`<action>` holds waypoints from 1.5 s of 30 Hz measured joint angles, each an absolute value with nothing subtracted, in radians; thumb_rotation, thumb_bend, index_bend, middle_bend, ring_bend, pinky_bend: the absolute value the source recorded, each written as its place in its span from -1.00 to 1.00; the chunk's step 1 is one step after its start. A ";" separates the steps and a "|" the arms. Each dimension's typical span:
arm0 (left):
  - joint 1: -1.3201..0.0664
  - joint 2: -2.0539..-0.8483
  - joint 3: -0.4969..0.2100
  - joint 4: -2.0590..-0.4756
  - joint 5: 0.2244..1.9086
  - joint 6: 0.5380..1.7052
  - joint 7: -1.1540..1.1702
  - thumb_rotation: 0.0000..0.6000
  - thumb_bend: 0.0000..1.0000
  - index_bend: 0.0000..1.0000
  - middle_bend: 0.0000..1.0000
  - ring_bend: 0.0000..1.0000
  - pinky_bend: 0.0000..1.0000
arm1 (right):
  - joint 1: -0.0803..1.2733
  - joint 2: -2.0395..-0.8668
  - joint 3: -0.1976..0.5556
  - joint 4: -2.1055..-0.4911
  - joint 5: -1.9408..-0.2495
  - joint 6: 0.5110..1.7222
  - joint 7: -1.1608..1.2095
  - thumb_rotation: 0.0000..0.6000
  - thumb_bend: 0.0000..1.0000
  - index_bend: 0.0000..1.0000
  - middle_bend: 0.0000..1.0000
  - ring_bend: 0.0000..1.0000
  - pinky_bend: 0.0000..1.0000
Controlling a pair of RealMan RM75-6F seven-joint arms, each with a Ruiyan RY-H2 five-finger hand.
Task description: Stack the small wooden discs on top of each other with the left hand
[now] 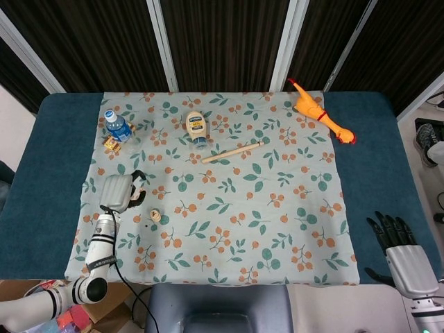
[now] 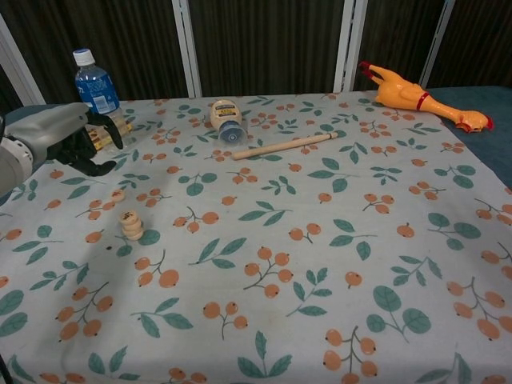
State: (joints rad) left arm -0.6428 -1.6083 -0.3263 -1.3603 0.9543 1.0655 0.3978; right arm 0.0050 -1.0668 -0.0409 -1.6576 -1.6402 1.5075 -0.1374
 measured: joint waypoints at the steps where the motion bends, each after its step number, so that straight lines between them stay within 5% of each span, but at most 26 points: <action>1: -0.650 -1.607 -0.330 -1.342 0.943 1.049 0.395 1.00 -0.23 -0.19 1.00 1.00 1.00 | 0.005 -1.067 -0.040 -1.658 -1.639 1.507 -0.139 1.00 -0.84 -1.00 -1.00 -1.00 -1.00; 26: -0.703 -1.771 -0.259 -0.968 0.967 0.936 0.291 1.00 -0.27 -0.22 1.00 1.00 1.00 | 0.006 -1.070 -0.037 -1.661 -1.629 1.503 -0.140 1.00 -0.84 -1.00 -1.00 -1.00 -1.00; 45: -0.706 -1.821 -0.263 -0.878 0.982 0.899 0.260 1.00 -0.27 -0.11 1.00 1.00 1.00 | 0.007 -1.072 -0.035 -1.662 -1.625 1.498 -0.145 1.00 -0.84 -1.00 -1.00 -1.00 -1.00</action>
State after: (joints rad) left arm -0.7056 -1.8213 -0.2625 -0.8775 0.9818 0.8993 0.2600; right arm 0.0073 -1.0719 -0.0350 -1.6625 -1.6250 1.4983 -0.1448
